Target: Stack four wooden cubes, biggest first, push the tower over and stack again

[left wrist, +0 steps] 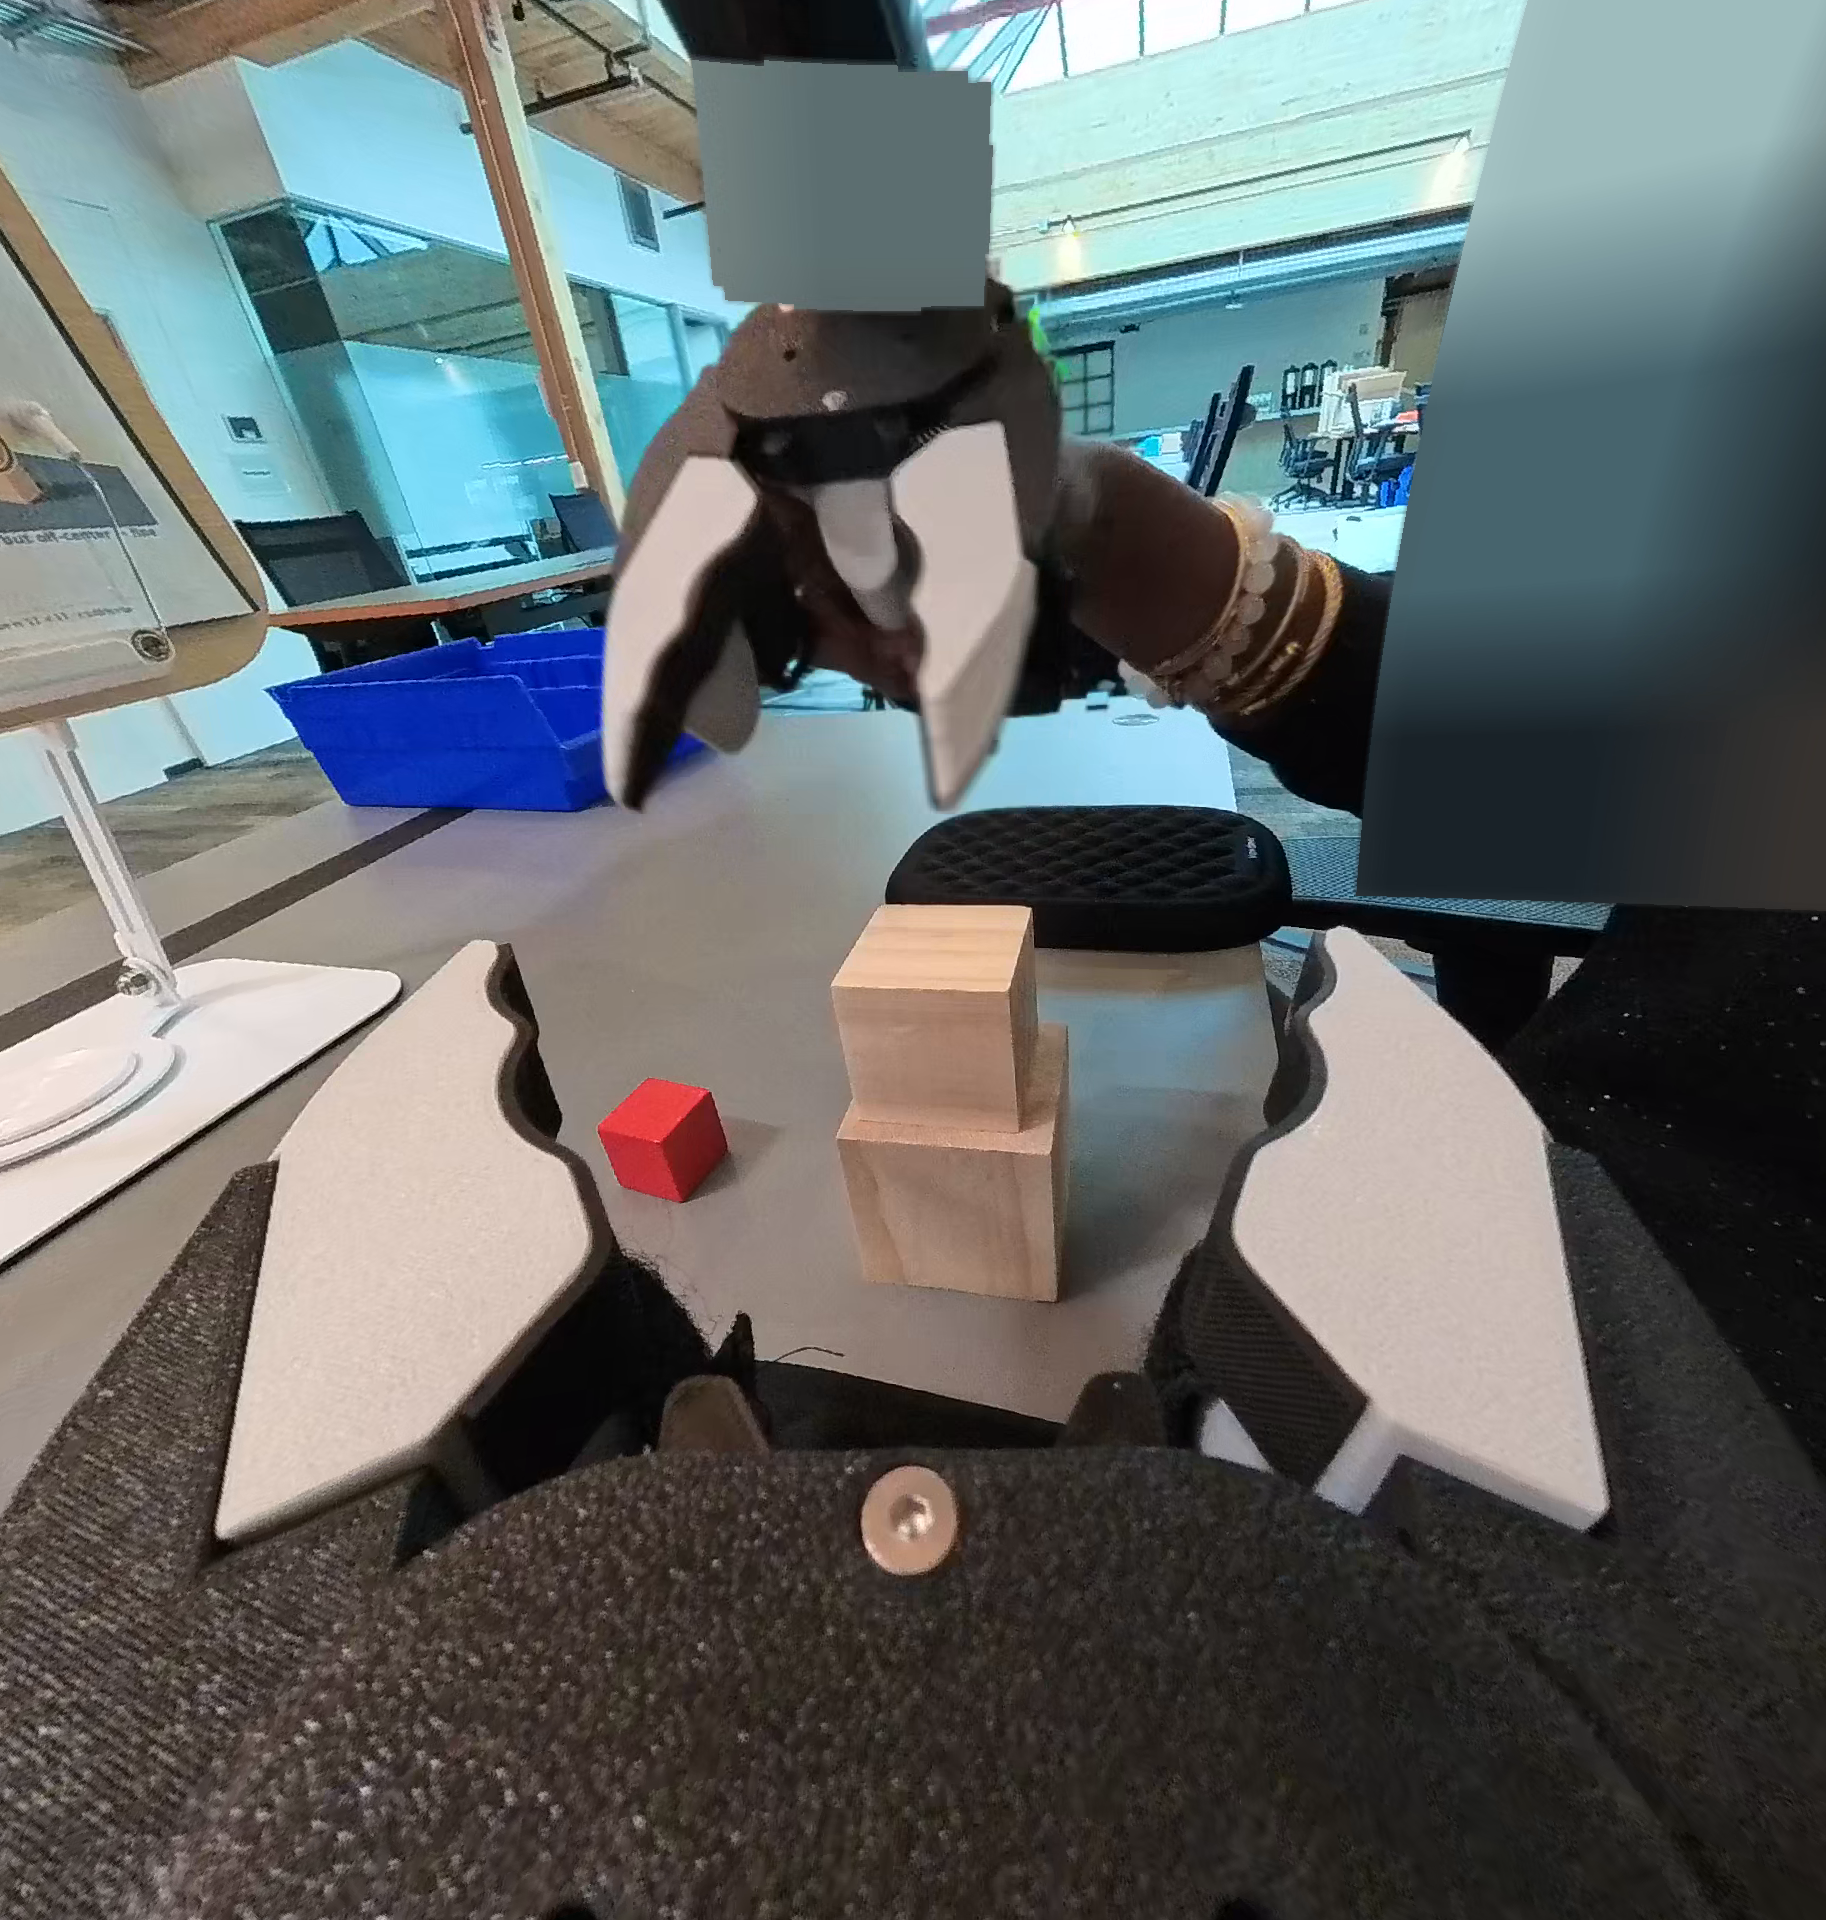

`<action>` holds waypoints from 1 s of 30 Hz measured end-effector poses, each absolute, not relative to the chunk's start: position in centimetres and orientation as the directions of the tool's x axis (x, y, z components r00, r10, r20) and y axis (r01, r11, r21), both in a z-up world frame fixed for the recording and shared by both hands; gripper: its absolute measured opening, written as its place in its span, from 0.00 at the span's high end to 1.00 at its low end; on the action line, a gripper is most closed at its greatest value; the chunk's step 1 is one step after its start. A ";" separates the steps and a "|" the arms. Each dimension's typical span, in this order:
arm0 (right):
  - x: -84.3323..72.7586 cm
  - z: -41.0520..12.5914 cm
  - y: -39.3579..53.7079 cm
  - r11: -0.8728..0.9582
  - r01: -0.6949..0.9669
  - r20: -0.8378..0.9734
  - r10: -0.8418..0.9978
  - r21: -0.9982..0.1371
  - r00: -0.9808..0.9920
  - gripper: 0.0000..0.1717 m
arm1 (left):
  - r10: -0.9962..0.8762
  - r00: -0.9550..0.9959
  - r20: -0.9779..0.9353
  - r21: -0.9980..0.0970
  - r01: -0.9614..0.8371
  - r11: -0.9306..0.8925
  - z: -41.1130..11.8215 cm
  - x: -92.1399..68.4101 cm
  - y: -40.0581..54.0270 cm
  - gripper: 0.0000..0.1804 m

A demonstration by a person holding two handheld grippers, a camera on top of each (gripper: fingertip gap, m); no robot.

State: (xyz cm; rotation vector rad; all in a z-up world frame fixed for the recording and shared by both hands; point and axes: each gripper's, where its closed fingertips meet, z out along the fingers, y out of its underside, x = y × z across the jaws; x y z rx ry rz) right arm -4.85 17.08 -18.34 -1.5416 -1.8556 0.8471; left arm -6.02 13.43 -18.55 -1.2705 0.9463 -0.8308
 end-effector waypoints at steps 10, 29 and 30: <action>-3.4 -18.9 23.9 -0.005 0.622 0.040 0.998 -0.783 0.058 0.62 | -0.910 0.398 -0.112 -0.993 0.000 0.122 -18.5 -6.1 13.5 0.26; -5.1 -28.0 23.5 -0.018 0.773 -0.070 0.997 -0.634 -0.034 0.71 | -0.909 0.405 -0.095 -0.994 0.014 0.110 -18.4 -6.3 13.6 0.26; -5.1 -28.2 23.4 -0.012 0.778 -0.068 0.997 -0.629 -0.039 0.71 | -0.909 0.405 -0.096 -0.994 0.014 0.111 -18.4 -6.3 13.6 0.26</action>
